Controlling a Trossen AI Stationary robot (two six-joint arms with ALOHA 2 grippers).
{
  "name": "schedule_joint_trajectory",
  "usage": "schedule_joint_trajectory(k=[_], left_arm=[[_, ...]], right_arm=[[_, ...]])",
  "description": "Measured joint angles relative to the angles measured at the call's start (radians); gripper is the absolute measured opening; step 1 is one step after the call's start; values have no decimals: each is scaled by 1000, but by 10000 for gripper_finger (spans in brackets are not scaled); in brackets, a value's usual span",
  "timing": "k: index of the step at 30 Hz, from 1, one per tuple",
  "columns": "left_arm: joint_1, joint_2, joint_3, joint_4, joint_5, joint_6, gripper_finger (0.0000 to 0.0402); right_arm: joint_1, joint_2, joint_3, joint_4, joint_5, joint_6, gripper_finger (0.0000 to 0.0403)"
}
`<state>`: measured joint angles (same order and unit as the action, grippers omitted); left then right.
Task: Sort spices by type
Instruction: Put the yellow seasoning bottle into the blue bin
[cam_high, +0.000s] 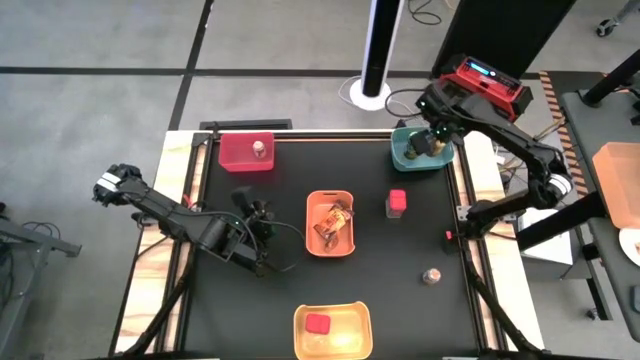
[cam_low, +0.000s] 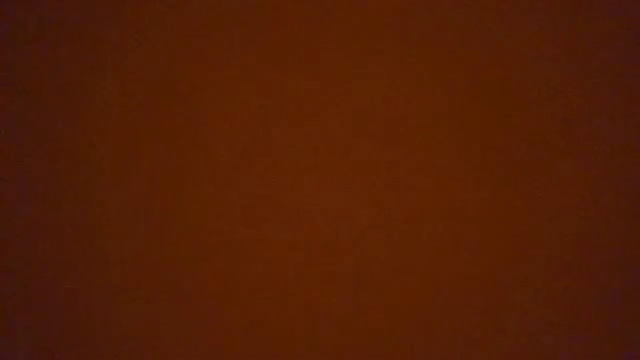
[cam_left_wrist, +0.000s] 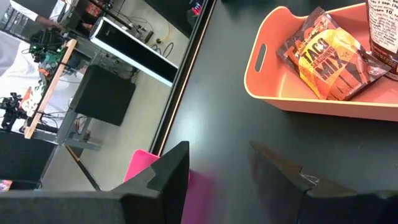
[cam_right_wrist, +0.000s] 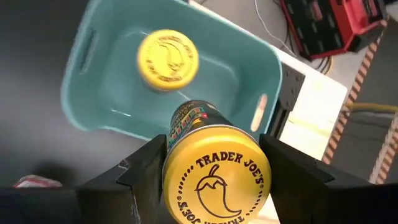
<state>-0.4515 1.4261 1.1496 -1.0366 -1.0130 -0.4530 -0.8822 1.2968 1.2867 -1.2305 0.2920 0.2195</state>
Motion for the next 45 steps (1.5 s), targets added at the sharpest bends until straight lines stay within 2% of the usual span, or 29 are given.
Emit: schedule_joint_trajectory(k=[9, 18, 24, 33, 38, 45], left_arm=[[1, 0, 0, 6, 0, 0, 148], [2, 0, 0, 5, 1, 0, 148], [2, 0, 0, 2, 1, 0, 148], [2, 0, 0, 5, 6, -1, 138], [2, 0, 0, 5, 19, -1, 130], [2, 0, 0, 5, 29, -1, 129]], right_arm=[[-16, 56, -61, 89, -4, 143, 223], [-40, 115, -69, 97, -9, 127, 223], [-59, 95, -78, 122, -61, 94, 223], [-65, 86, -122, 176, -66, 93, 223], [-82, 86, -160, 212, -122, 91, 223], [-87, 87, -166, 224, -127, 84, 224]])
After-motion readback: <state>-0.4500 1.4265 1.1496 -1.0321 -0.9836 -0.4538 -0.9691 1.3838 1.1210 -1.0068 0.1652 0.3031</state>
